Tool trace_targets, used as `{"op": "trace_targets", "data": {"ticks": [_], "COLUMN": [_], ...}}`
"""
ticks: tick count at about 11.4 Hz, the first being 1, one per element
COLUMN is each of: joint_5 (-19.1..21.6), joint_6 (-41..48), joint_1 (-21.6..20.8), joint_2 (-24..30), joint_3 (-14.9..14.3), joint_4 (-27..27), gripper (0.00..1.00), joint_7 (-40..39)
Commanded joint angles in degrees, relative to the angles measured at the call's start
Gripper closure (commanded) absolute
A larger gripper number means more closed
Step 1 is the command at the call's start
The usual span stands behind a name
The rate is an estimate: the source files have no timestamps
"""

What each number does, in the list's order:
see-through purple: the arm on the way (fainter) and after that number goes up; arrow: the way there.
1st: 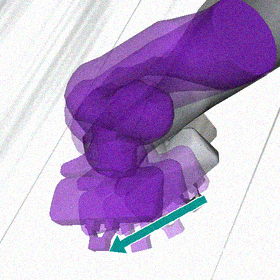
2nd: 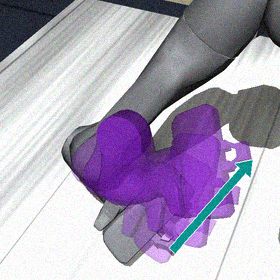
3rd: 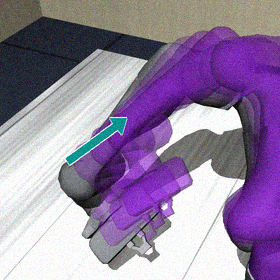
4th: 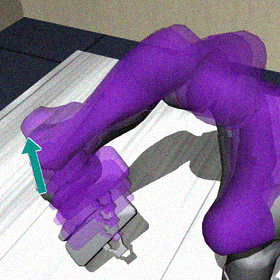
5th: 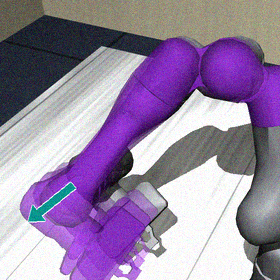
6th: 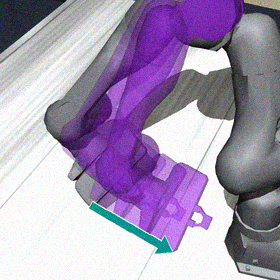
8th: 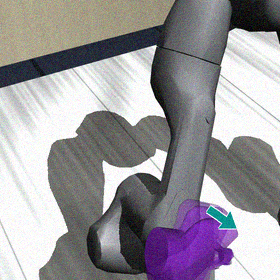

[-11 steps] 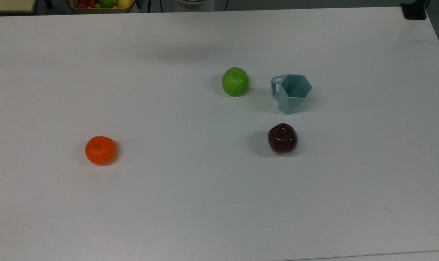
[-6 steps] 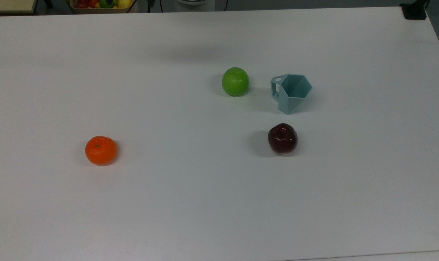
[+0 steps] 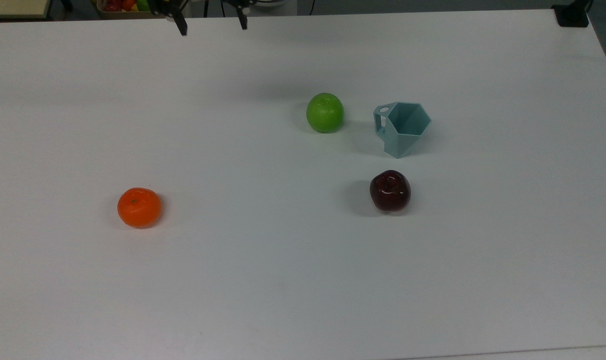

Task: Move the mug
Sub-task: 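Move the gripper down toward the light-blue hexagonal mug's rim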

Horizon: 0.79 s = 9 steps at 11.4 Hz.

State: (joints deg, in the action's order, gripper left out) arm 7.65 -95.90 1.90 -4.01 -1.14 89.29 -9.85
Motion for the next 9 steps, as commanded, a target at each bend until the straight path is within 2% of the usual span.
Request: {"op": "trace_targets", "data": {"ticks": [1,4,6,7,9], "joint_5": [1.66,0.61,0.00,0.08,-0.44], "joint_6": [-0.95,-0.87,-3.04,-8.72,-23.74], "joint_1": [-4.96,-7.08,-8.84,-10.15,-11.65], "joint_2": [-1.26,-0.65,0.05,1.10,1.47], "joint_3": [0.78,3.16,5.62,6.32,9.74], "joint_4": [-0.08,3.33,8.68,13.41,22.38], "gripper": [0.00,0.00,0.00,0.00,0.00], "joint_7": [-11.39,-17.91,-18.62,-18.54,-17.84]}}
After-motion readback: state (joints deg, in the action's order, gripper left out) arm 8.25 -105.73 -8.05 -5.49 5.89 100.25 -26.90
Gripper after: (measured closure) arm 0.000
